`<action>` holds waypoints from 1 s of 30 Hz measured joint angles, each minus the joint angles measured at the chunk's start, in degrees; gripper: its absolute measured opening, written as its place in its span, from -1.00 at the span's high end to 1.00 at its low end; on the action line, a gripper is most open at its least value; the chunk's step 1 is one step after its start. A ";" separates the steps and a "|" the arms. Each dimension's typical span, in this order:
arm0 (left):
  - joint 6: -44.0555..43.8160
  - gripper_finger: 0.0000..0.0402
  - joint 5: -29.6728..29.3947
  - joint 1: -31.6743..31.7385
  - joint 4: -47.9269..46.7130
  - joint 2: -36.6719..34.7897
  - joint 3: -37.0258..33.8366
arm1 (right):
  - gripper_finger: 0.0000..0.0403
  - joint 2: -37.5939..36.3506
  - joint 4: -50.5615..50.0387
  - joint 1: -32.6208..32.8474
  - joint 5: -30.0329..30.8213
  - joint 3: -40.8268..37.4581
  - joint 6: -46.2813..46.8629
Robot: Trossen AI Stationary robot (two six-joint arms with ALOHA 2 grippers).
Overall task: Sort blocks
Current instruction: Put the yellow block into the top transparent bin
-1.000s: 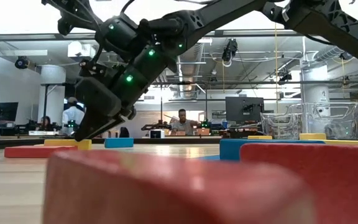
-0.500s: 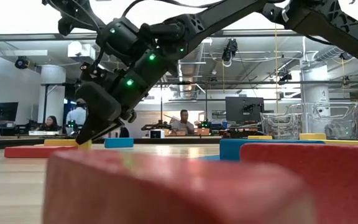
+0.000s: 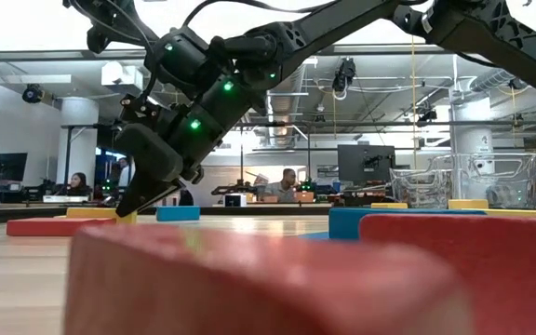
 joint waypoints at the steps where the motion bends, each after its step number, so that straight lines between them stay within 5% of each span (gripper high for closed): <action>1: 0.00 0.71 0.00 0.00 -0.02 0.00 0.00 | 0.74 0.00 0.01 0.00 0.00 0.00 -0.09; 30: -0.02 0.71 -1.65 0.00 3.50 -0.32 1.19 | 0.80 -13.21 -16.11 -8.09 1.62 0.26 5.13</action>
